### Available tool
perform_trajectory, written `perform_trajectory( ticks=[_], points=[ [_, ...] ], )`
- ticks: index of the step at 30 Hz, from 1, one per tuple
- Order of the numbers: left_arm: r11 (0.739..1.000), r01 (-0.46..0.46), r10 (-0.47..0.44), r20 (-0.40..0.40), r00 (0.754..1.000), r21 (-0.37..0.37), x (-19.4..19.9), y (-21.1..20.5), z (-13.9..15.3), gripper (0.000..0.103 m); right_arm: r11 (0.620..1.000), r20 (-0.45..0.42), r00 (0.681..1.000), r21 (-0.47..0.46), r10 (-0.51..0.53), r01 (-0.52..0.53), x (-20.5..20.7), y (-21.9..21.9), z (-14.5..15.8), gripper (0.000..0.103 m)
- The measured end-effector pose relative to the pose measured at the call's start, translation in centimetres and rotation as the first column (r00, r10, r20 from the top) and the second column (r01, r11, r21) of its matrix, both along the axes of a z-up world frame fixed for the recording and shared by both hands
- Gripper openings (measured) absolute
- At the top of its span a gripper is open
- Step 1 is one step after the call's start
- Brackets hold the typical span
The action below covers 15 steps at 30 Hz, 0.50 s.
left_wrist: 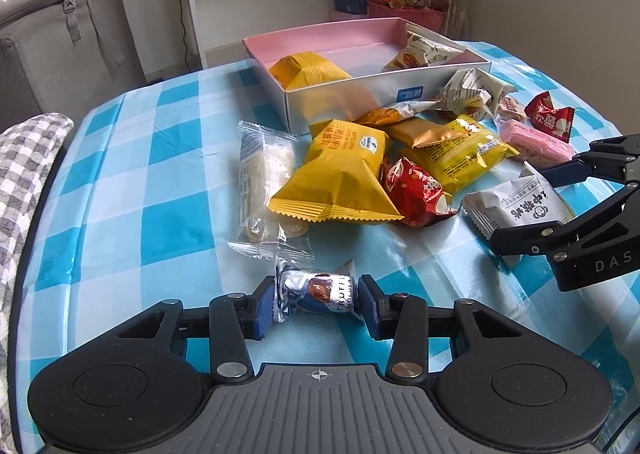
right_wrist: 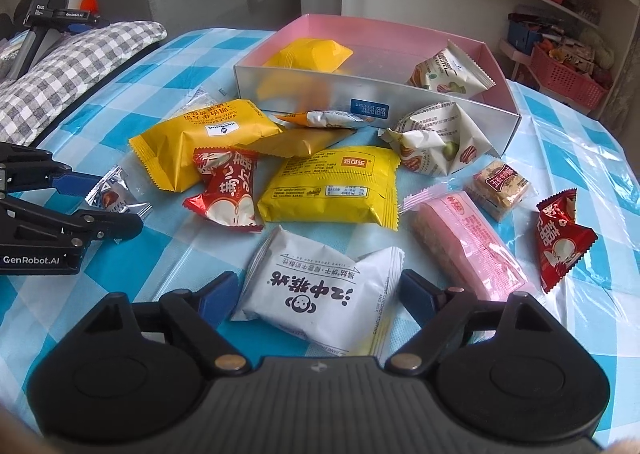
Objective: Organize snacks
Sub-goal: 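Carry the chocolate toward the box while the right grasps the white printed pouch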
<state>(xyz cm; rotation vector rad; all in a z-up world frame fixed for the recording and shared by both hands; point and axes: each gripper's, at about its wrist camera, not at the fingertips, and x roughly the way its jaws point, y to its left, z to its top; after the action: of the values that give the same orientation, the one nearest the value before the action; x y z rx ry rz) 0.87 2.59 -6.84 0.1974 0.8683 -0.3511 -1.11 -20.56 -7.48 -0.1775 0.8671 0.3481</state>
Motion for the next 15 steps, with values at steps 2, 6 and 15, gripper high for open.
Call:
perform_trajectory(
  ticks=[2,6,15],
  points=[
    [1.000,0.002,-0.002,-0.001,1.000,0.006,-0.1,-0.1,0.0,0.039,1.000,-0.001,1.000,0.002,-0.002,0.002,0.0,0.0,0.1,0.076],
    [1.000,-0.001,0.001,-0.011,1.000,0.006,-0.2,0.0,0.2,0.036,1.000,-0.003,1.000,0.010,-0.013,0.013,0.1,0.0,0.4,0.064],
    [1.000,-0.006,0.006,-0.028,1.000,0.006,-0.2,0.2,0.7,0.035,0.999,-0.016,1.000,0.040,0.002,-0.001,0.1,-0.2,1.4,0.043]
  ],
)
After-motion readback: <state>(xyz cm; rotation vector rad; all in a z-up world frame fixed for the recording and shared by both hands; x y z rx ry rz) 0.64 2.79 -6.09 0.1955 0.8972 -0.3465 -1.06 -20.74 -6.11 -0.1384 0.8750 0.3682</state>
